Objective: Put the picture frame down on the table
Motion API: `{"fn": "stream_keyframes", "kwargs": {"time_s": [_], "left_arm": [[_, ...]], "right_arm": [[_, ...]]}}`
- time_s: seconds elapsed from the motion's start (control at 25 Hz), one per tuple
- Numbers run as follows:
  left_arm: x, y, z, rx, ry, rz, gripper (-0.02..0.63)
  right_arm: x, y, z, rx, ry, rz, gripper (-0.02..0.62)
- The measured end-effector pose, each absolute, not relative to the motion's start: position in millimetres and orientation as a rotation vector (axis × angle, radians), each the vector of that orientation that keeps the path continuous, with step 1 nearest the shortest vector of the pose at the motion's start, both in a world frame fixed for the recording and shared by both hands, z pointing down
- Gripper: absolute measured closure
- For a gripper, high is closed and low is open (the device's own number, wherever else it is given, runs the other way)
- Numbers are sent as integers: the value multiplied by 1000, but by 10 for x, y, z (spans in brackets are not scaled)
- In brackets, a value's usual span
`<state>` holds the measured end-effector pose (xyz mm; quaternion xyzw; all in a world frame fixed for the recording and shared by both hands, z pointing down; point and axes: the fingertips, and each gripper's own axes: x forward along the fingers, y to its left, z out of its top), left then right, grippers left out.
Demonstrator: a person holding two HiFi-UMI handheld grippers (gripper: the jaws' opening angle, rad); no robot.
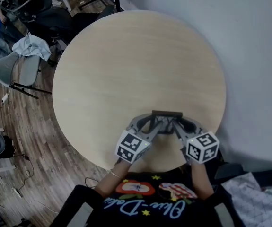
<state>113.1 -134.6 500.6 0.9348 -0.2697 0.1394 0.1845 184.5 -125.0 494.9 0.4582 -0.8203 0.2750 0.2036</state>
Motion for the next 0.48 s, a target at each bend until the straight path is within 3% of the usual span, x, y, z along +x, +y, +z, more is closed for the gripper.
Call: {"fn": "stream_keyframes", "kwargs": {"time_s": [0.48], "left_arm": [[1165, -1539, 5092, 2624, -783, 434, 454]], "right_arm": [[1886, -1467, 5044, 1252, -2292, 813, 529]]}}
